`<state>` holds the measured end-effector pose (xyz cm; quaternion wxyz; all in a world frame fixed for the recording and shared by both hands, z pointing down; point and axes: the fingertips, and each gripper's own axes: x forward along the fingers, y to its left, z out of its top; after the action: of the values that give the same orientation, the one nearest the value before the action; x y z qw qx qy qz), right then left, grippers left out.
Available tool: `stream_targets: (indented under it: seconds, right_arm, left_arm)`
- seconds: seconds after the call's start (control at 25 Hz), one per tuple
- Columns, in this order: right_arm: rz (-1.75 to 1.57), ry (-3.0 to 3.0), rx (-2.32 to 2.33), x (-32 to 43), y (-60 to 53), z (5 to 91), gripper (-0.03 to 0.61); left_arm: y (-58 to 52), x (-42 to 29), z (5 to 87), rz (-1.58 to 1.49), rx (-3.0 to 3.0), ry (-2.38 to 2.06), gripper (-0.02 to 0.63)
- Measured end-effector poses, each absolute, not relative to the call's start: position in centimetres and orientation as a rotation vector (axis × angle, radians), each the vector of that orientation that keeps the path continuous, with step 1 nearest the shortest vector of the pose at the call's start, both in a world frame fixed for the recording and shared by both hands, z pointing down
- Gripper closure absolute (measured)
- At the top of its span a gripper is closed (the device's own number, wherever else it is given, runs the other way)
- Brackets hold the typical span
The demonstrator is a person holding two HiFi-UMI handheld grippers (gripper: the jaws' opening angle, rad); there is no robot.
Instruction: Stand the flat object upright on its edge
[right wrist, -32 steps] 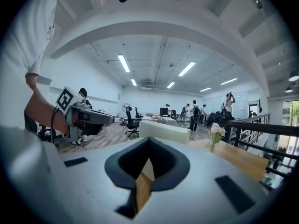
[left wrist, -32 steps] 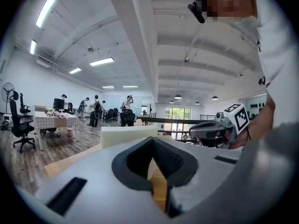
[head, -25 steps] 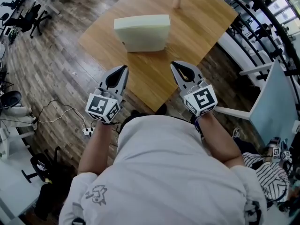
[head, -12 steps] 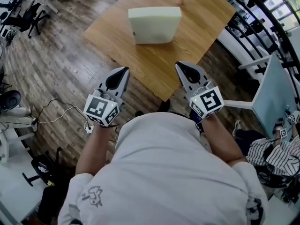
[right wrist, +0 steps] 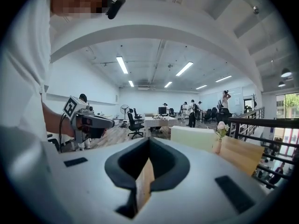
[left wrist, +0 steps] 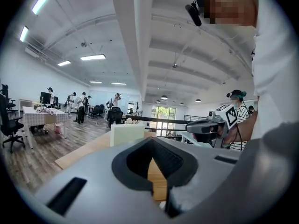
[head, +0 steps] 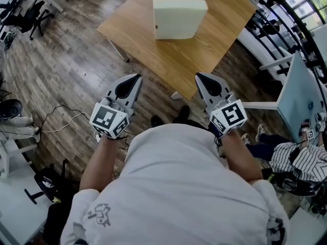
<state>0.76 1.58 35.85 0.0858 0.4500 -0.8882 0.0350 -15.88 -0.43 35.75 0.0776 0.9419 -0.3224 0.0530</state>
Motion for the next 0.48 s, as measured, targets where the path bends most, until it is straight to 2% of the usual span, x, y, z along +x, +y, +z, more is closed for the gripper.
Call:
stream_targets:
  seconds: [0.48]
  right_arm:
    - [0.021,-2.681,1.257,2.6,5.6,35.1,0.574]
  left_arm:
    - [3.9,-13.8,34.4,0.111,2.826,-1.028,0.607]
